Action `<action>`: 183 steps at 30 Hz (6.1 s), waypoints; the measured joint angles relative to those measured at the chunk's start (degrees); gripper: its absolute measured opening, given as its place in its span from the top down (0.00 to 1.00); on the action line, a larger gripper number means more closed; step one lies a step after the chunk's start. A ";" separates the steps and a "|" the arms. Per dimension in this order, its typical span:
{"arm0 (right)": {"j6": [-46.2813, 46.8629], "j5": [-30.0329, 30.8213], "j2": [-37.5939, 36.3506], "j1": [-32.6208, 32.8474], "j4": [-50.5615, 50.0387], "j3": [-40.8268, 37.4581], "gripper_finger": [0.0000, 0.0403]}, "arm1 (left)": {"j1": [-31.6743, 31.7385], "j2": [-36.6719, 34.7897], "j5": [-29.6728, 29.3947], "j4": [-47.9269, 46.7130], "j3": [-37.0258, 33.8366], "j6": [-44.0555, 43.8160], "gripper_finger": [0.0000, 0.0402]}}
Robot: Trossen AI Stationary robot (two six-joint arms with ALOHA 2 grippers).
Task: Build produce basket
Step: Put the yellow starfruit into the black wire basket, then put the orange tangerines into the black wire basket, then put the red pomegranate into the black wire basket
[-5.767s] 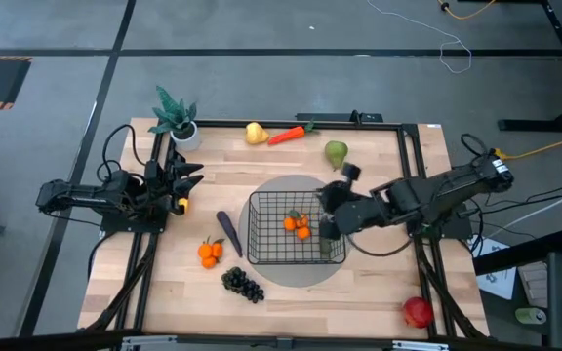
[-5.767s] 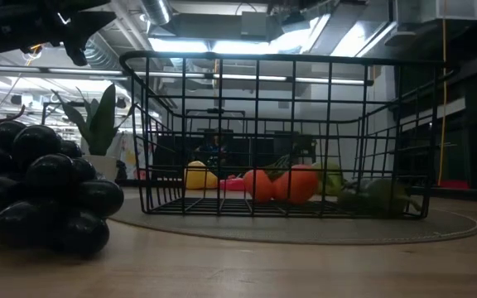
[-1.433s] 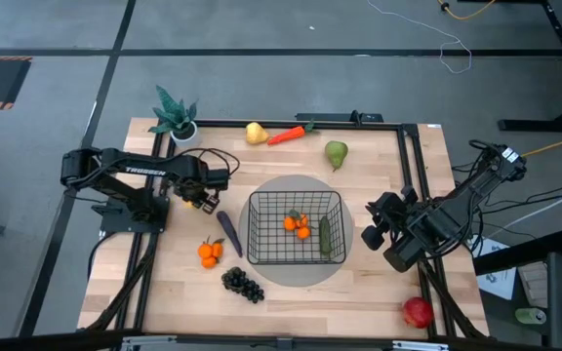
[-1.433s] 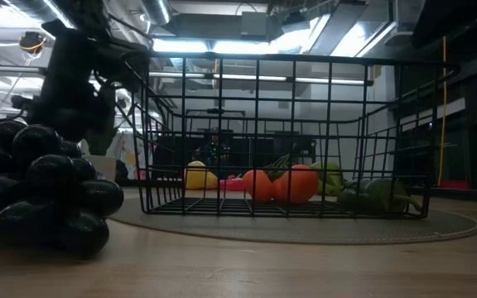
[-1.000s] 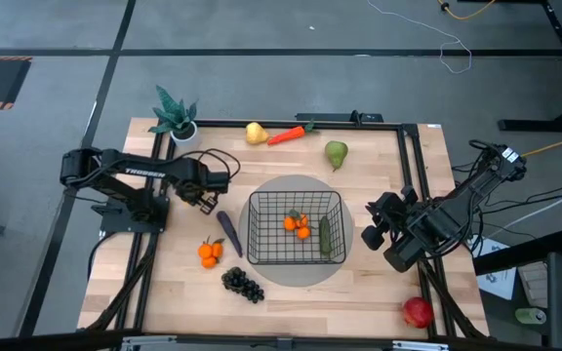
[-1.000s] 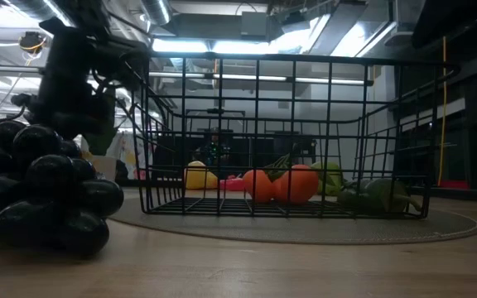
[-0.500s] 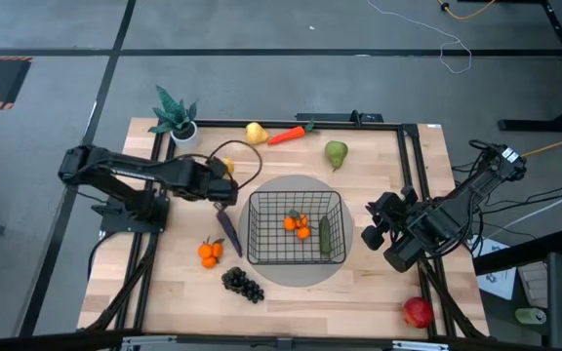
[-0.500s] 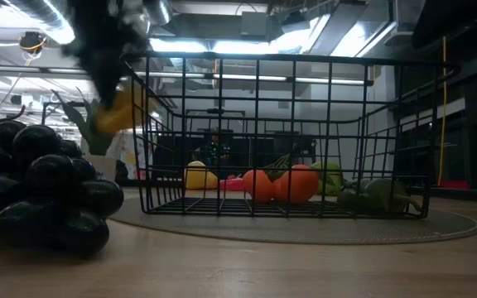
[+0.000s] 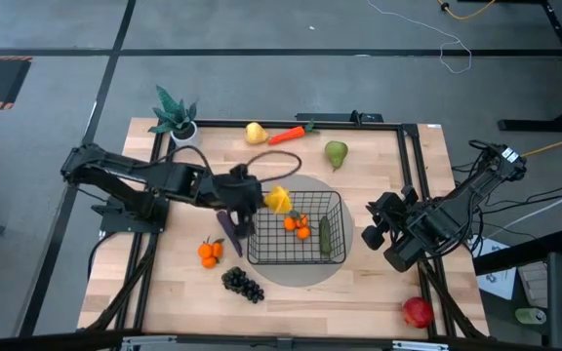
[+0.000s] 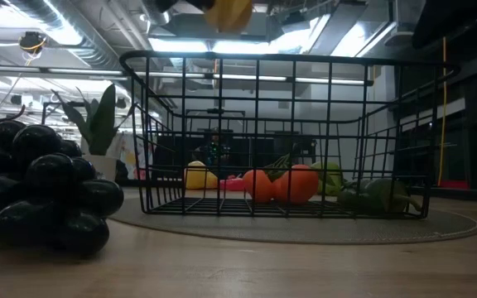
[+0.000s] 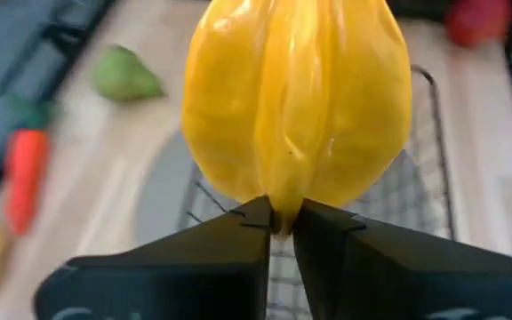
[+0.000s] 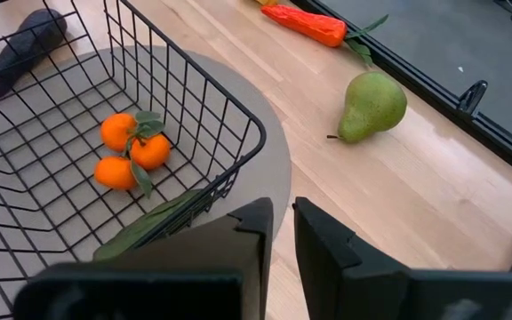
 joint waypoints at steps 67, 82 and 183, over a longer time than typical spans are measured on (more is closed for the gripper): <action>-4.24 -1.58 0.09 0.01 0.28 0.00 0.89 | -15.25 -1.80 3.40 -18.89 -24.20 -60.51 0.71; -4.33 -2.62 0.11 0.01 0.28 0.00 0.89 | -17.16 0.98 4.21 -17.75 -24.30 -64.56 0.72; -2.23 -37.99 0.76 0.03 11.61 0.02 0.89 | -2.88 2.83 -11.30 8.84 4.87 20.38 0.81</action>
